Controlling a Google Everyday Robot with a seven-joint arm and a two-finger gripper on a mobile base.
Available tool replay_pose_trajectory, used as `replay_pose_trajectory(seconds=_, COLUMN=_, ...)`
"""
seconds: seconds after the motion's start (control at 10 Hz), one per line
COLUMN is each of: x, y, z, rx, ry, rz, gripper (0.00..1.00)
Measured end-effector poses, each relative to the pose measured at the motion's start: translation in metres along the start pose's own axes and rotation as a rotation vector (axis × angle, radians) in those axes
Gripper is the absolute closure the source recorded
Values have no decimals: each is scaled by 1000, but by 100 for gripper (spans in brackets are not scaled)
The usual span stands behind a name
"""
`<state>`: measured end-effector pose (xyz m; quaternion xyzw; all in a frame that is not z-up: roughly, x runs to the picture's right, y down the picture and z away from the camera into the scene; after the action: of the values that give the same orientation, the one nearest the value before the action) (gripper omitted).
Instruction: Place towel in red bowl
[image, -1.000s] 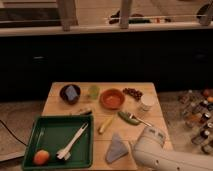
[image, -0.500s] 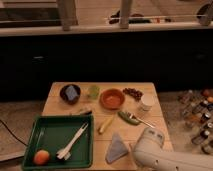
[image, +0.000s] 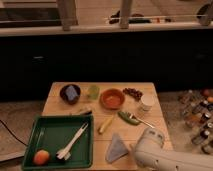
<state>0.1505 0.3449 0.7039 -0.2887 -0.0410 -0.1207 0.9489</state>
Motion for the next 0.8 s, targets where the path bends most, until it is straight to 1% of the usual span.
replay_pose_trajectory(seconds=0.2, x=-19, y=-14, z=-3, rx=18, ry=-17, rz=-54, gripper=20)
replay_pose_trajectory(seconds=0.4, x=-27, y=-25, z=-4, rx=35, ry=-40, rz=-100, gripper=20)
replay_pose_trajectory(seconds=0.6, x=-32, y=-34, z=-4, rx=45, ry=-63, rz=-121, gripper=20)
replay_pose_trajectory(seconds=0.8, x=-33, y=-43, z=-1, rx=45, ry=-81, rz=-127, gripper=20)
